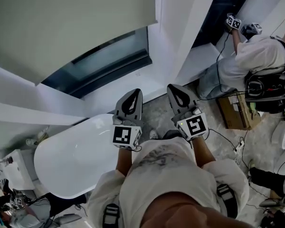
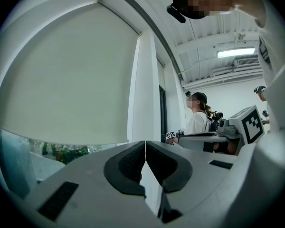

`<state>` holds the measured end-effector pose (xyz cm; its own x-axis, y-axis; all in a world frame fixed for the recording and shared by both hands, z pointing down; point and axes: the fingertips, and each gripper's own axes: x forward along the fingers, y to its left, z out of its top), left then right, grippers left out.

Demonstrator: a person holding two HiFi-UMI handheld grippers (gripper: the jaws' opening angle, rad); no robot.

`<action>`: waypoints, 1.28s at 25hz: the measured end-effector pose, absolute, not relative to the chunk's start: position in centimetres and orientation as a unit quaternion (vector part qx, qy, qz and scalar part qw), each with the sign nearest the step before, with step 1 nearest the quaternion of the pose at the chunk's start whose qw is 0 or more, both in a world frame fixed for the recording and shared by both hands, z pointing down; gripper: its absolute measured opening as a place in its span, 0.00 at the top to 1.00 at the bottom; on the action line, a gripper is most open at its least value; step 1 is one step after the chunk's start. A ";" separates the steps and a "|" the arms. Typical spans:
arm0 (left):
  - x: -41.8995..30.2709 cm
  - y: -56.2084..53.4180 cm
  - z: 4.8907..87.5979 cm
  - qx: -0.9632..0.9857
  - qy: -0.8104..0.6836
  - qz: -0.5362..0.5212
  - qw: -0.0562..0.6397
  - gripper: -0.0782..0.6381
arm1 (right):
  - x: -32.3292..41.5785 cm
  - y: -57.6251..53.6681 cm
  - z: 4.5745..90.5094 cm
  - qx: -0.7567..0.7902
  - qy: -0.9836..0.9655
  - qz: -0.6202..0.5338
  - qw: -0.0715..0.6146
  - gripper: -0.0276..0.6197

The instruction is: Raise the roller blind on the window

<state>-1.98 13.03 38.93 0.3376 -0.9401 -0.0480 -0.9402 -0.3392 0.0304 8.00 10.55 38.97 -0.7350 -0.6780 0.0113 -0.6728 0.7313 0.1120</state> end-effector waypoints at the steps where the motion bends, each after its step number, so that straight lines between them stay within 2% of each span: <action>1: -2.1 12.4 39.1 -0.819 0.574 0.028 0.000 0.88 | 7.9 10.0 39.2 0.365 -0.929 -0.049 0.027 0.86; 32: 1.8 -5.1 37.8 -0.830 0.558 0.022 -0.010 0.88 | 9.2 -4.7 38.6 0.327 -0.945 -0.015 0.014 0.86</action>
<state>1.75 -5.11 37.82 0.3769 -0.9259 -0.0247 -0.9250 -0.3777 0.0416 9.18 -4.72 38.62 -0.7856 -0.6185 0.0163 -0.6177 0.7855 0.0365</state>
